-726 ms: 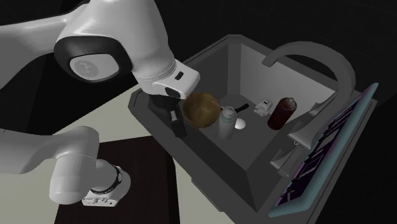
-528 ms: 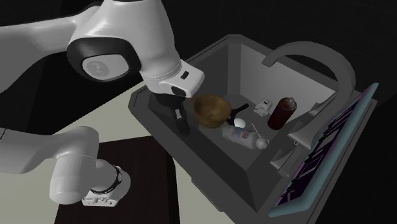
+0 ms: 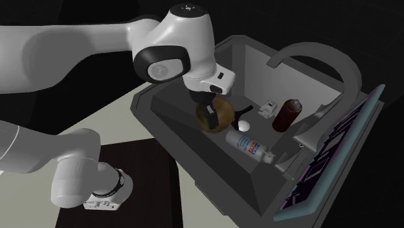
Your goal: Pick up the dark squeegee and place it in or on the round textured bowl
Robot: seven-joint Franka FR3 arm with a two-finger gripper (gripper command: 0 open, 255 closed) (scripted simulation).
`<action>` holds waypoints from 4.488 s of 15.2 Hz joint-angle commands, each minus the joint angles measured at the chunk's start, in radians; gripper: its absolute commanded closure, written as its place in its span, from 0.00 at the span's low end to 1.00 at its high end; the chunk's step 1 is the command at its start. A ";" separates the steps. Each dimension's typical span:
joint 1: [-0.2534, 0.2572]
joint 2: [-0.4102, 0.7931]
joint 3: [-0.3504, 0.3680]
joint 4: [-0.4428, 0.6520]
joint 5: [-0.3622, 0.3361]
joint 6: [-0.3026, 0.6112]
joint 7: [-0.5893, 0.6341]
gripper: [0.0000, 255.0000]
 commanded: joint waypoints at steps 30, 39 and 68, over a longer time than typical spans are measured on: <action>0.101 0.868 0.110 0.506 -0.187 0.255 0.218 0.00; 0.101 0.868 0.110 0.506 -0.187 0.254 0.218 1.00; 0.101 0.796 0.124 0.688 -0.153 0.005 0.181 1.00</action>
